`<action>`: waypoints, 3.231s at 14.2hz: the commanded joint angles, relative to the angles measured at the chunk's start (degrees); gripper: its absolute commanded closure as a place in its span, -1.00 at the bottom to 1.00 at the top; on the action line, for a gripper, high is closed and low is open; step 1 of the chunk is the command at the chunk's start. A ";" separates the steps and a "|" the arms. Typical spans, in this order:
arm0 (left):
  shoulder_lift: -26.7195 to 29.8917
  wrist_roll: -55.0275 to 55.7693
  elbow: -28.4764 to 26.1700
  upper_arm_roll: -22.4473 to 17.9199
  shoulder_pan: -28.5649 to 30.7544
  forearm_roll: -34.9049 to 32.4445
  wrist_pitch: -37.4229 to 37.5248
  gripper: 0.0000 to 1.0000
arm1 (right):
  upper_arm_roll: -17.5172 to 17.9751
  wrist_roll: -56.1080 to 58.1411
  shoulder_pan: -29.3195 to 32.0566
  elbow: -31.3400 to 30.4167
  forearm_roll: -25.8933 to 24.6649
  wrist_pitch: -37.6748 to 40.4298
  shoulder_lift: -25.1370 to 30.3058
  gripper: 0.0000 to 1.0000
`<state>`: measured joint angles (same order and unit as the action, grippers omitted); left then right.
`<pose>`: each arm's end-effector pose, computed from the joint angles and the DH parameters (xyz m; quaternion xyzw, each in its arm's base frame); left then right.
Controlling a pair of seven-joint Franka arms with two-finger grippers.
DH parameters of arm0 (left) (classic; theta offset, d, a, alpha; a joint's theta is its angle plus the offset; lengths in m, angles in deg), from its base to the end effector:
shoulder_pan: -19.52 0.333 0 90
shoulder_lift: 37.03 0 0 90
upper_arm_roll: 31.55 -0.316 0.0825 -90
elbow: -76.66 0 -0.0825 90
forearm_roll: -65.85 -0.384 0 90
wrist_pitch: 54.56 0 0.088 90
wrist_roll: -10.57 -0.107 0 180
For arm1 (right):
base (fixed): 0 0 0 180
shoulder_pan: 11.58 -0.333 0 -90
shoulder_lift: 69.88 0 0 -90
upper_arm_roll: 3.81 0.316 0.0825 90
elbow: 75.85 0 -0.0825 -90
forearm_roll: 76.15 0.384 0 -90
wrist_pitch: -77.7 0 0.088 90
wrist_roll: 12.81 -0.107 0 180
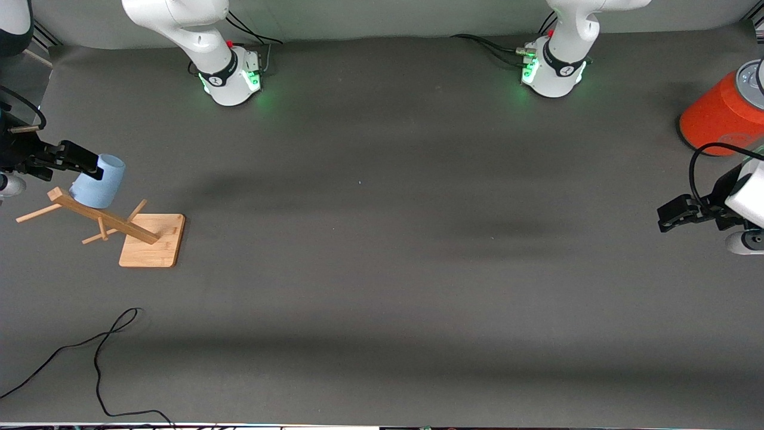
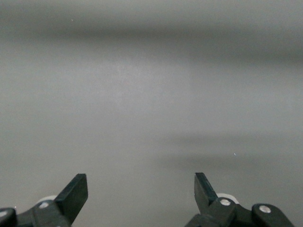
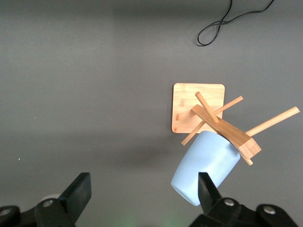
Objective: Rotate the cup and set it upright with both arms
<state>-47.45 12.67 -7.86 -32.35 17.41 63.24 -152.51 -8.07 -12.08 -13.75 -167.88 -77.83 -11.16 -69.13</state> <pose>0.6214 -0.0107 0.5759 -0.9994 -0.0042 -0.0270 0.0231 0.5470 -0.0234 0.6134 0.9996 -0.0118 -0.0215 0.0136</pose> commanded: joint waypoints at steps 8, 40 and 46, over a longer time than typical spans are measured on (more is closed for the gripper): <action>-0.47 0.28 1.37 -0.43 -0.35 0.41 0.93 -1.00 | -11.55 -5.42 0.33 -0.17 0.71 1.23 1.01 -1.00; -1.00 0.28 1.46 -0.43 -0.43 0.15 0.31 -1.00 | -12.17 -31.22 -0.11 -28.03 4.32 -16.71 9.00 0.22; -1.09 0.28 1.46 -0.43 -0.43 0.15 0.31 -1.00 | -9.72 -45.51 -2.91 -28.03 4.05 -6.34 17.70 0.25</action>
<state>-47.90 12.67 -7.59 -32.42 17.41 63.24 -152.27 -18.94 -50.80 -14.26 -195.06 -74.02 -20.02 -55.40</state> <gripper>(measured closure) 0.000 0.194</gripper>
